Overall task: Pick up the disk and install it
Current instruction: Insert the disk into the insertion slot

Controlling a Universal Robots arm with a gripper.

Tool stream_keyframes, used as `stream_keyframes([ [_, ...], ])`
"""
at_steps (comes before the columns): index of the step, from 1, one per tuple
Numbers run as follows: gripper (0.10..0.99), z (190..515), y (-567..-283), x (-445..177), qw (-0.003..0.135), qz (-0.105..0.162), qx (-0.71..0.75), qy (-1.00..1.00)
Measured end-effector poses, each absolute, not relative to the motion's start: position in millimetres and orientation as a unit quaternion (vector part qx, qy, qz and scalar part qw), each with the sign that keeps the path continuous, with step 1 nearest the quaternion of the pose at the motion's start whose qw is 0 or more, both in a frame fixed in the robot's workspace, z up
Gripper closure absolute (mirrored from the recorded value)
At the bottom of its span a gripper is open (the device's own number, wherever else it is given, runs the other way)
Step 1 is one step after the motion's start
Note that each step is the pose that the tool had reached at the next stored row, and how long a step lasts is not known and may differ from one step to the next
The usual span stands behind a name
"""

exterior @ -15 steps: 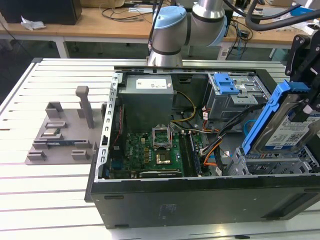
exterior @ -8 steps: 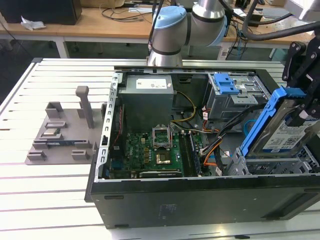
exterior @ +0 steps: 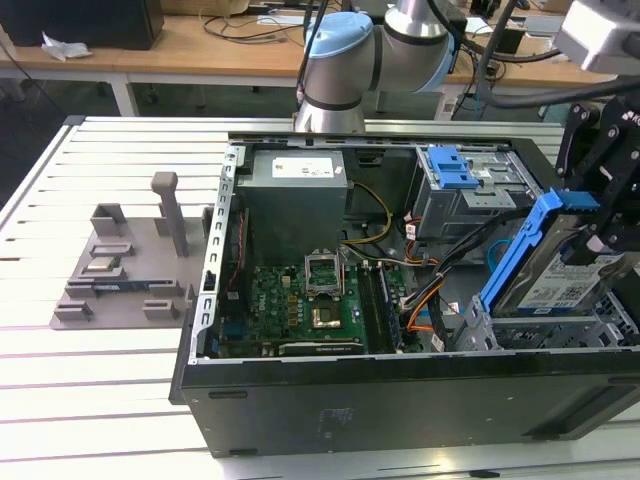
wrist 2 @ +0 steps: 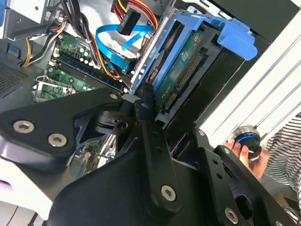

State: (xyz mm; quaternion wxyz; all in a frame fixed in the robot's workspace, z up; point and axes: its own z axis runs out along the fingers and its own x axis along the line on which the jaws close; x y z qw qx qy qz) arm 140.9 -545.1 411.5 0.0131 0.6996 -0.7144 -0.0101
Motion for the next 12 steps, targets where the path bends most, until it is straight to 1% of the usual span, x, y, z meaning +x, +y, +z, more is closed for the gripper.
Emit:
stream_keyframes([
  [12,0.722,382.5,-545.1,141.0,0.013,-0.01,0.7,-0.714],
])
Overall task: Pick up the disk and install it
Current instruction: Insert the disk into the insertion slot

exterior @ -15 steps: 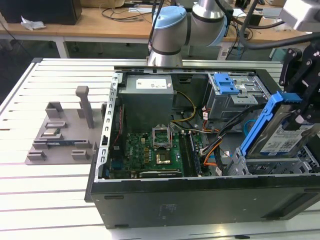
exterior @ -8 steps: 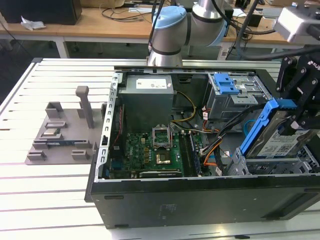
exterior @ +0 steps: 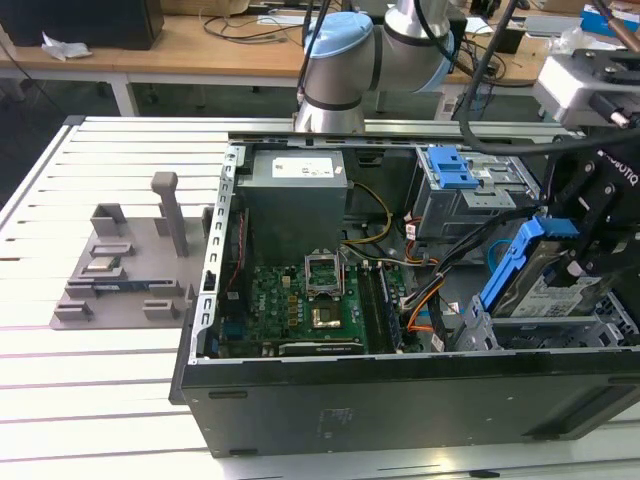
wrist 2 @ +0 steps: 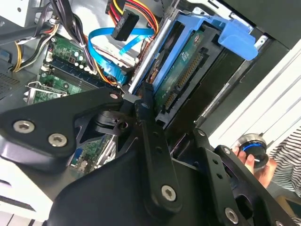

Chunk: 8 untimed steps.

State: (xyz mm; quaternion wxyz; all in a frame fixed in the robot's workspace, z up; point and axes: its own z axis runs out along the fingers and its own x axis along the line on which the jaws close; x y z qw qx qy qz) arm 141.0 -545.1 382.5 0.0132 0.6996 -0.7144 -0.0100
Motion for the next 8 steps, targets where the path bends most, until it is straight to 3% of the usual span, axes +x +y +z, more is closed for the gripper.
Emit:
stream_keyframes([
  [8,0.71,376.5,-545.1,141.0,0.013,-0.01,0.7,-0.714],
])
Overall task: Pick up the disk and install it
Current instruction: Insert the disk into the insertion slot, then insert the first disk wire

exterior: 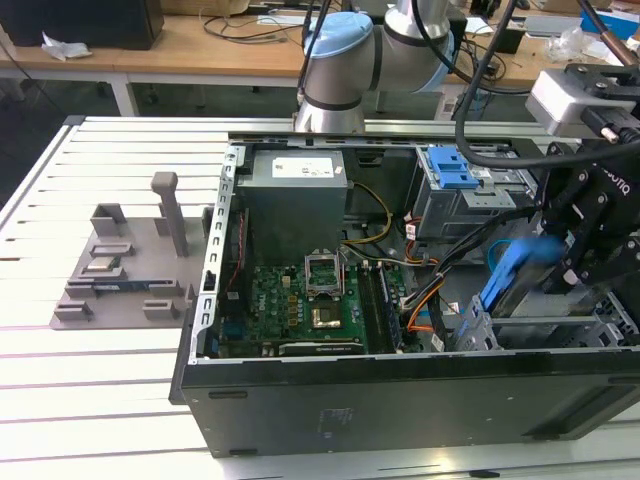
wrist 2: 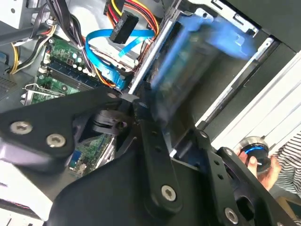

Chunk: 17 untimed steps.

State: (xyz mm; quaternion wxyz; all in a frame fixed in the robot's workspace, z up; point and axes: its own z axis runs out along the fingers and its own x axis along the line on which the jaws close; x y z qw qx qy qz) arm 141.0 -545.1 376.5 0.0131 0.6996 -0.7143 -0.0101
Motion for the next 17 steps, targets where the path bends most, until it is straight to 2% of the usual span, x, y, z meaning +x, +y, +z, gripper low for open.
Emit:
stream_keyframes([
  [1,0.647,376.5,-545.1,141.0,0.013,-0.01,0.7,-0.714],
  [3,0.659,376.4,-545.1,141.0,0.013,-0.01,0.7,-0.714],
  [5,0.788,376.4,-545.1,141.0,0.013,-0.01,0.7,-0.714],
  [6,0.788,376.4,-545.1,141.0,0.013,-0.01,0.7,-0.714],
  [7,0.91,376.4,-545.1,141.0,0.013,-0.01,0.7,-0.714],
  [8,0.969,376.3,-545.1,141.0,0.013,-0.01,0.7,-0.714],
  [13,0.98,376.2,-545.1,141.0,0.013,-0.01,0.7,-0.714],
  [17,0.98,376.1,-541.3,164.4,0.014,-0.011,0.7,-0.714],
])
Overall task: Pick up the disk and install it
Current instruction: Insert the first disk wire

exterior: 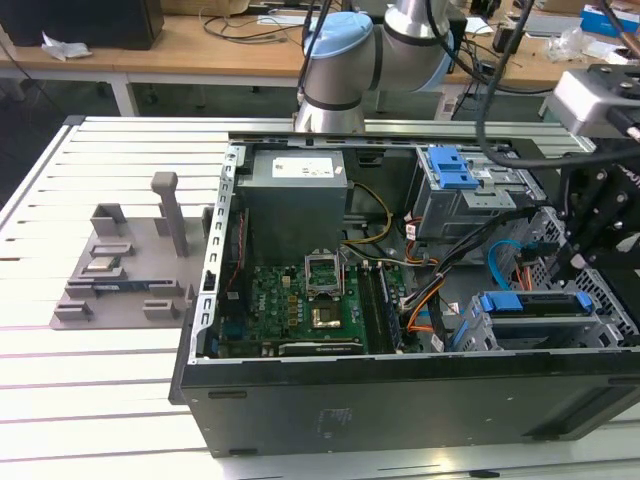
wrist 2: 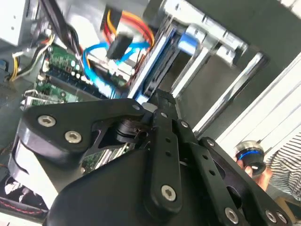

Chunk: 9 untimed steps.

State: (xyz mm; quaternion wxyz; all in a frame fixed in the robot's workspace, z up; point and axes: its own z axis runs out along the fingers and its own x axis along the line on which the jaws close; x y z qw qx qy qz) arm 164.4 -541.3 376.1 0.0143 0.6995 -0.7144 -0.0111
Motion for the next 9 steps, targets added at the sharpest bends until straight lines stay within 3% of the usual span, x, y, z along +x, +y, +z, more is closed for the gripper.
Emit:
stream_keyframes([
  [9,0.98,371.7,-499.5,180.5,0.018,-0.009,0.699,-0.714],
])
